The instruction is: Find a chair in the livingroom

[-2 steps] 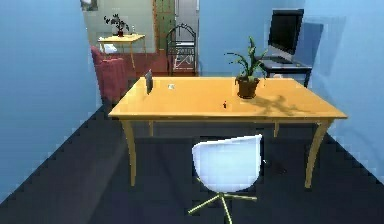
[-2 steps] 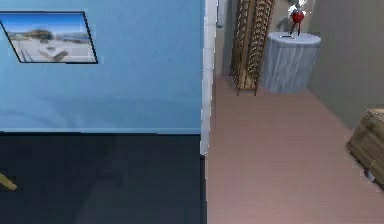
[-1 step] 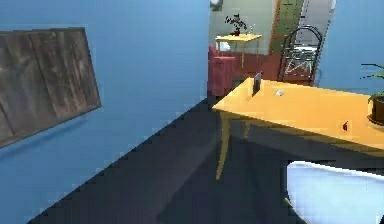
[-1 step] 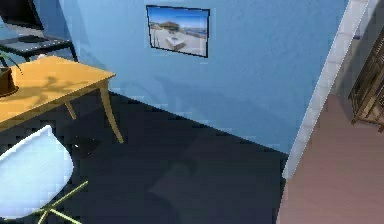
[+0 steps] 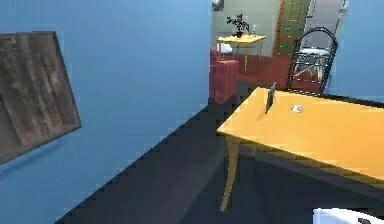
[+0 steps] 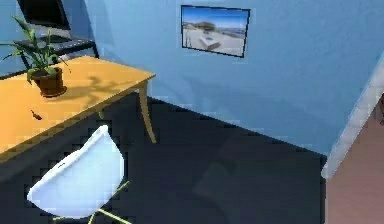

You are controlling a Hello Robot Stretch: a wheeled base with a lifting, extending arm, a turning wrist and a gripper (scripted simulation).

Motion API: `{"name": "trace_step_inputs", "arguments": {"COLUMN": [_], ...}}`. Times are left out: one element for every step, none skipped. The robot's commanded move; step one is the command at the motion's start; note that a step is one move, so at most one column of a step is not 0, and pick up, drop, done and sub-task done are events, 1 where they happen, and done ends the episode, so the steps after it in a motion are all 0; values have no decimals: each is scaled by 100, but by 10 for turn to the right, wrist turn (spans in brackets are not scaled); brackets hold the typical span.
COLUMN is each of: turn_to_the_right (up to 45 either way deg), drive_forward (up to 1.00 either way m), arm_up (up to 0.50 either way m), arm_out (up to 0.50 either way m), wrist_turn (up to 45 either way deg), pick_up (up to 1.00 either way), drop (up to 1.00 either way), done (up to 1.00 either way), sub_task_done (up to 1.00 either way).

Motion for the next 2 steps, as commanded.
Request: {"name": "trace_step_inputs", "arguments": {"turn_to_the_right": [450, 0], "drive_forward": [0, 0], "arm_up": [0, 0], "arm_out": [0, 0], "wrist_turn": [0, 0], "pick_up": [0, 0], "drop": [0, 0], "done": [0, 100], "sub_task_done": [0, 0]}}
